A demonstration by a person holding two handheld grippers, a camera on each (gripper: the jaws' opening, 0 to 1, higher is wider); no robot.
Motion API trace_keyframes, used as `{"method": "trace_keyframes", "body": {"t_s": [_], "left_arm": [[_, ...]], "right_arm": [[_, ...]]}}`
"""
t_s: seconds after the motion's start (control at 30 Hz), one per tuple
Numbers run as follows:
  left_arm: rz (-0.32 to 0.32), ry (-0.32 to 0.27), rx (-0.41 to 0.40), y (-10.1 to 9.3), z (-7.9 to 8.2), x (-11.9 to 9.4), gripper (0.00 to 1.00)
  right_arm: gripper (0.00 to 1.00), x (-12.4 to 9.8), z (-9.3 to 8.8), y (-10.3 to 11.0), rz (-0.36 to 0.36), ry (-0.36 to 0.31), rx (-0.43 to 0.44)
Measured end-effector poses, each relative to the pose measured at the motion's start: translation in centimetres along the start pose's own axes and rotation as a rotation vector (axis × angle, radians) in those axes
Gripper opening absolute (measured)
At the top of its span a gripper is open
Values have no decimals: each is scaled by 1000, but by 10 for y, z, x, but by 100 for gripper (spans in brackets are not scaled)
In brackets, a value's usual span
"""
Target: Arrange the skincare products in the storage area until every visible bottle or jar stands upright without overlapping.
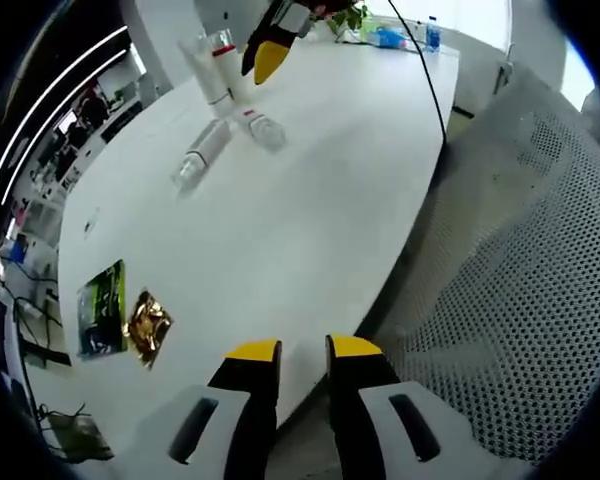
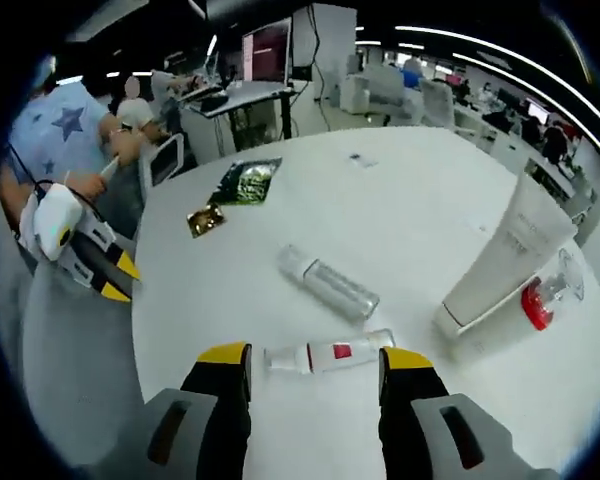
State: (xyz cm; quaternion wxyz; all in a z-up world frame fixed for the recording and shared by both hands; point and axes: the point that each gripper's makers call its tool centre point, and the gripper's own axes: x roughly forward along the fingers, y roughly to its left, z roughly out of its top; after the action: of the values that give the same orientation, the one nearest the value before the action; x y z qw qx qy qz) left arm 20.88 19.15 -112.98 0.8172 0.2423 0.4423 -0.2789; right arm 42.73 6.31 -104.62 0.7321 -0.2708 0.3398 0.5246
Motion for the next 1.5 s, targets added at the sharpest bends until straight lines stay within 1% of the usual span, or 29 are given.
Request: {"method": "trace_keyframes", "body": {"t_s": [0.07,0.13,0.2,0.27,0.3,0.33,0.4,0.47,0.5,0.53,0.57,0.6,0.63,0.67,0.7,0.73,0.8,0.87,0.9,0.97,1.0,1.03,1.13,1.17,1.2,1.27,1.3,1.43,1.5], "left_arm": [[-5,2,-5,0,0,0,14],[-7,0,-19,0,-1,0,15],[-38,-8,-28,-6,1,1,15],[-58,-19,-6,-12,4,2,21],[-64,-23,3,-14,5,2,23],[-66,-23,3,-14,5,2,25],[-72,-22,-9,-15,5,2,25],[-77,-16,-10,-16,4,3,27],[-77,-13,-9,-16,4,3,27],[-76,-10,-3,-17,3,3,27],[-77,-10,-1,-17,3,3,27],[-78,-7,-1,-17,3,3,27],[-80,-4,-1,-18,2,3,27],[-79,-2,-1,-18,2,3,27],[-75,1,6,-17,1,3,27],[-73,5,7,-17,1,2,27],[-65,8,11,-16,0,2,27],[-52,6,17,-14,0,2,28],[-53,9,13,-13,0,3,29],[-50,11,13,-13,0,3,29],[-47,11,14,-13,0,2,29],[-47,11,12,-13,0,2,29],[-37,15,9,-10,0,3,29],[-34,15,6,-9,0,3,29],[-31,15,5,-8,0,3,29],[-28,14,3,-8,0,3,29],[-24,16,6,-7,0,3,28],[-17,24,12,-6,-1,2,28],[-13,24,5,-4,-2,3,28]], "right_arm": [[45,-15,11,-4,-43,-12,-38],[45,-35,23,-14,-107,-28,-81],[46,-56,38,-19,-158,-61,-64],[47,-75,55,-18,-180,-97,-76],[46,-85,64,-14,-181,-98,-106],[47,-89,67,-13,-184,-98,-114],[47,-102,82,-12,-194,-84,-198],[48,-109,95,-5,-160,-52,-296],[49,-111,101,-4,-151,-56,-334],[49,-110,110,1,-114,-82,-370],[48,-106,108,8,-35,-66,-361],[51,-104,104,10,-5,-34,-347],[53,-102,103,0,-40,-2,-384],[54,-102,101,-4,-37,37,-435],[50,-102,98,-6,-23,64,-440],[48,-102,99,-7,-16,75,-429],[48,-105,114,-16,-8,59,-421],[46,-108,123,-24,9,63,-429],[44,-111,125,-30,15,90,-444],[43,-117,125,-51,12,181,-499],[41,-119,122,-57,27,231,-507],[40,-120,119,-59,45,259,-509],[35,-111,114,-55,115,282,-528],[34,-104,106,-47,166,302,-539],[34,-99,99,-41,196,324,-539],[37,-81,80,-32,240,379,-582],[39,-69,72,-35,247,398,-602],[40,-32,43,-20,307,415,-629],[40,-15,26,-10,356,431,-677]]}}
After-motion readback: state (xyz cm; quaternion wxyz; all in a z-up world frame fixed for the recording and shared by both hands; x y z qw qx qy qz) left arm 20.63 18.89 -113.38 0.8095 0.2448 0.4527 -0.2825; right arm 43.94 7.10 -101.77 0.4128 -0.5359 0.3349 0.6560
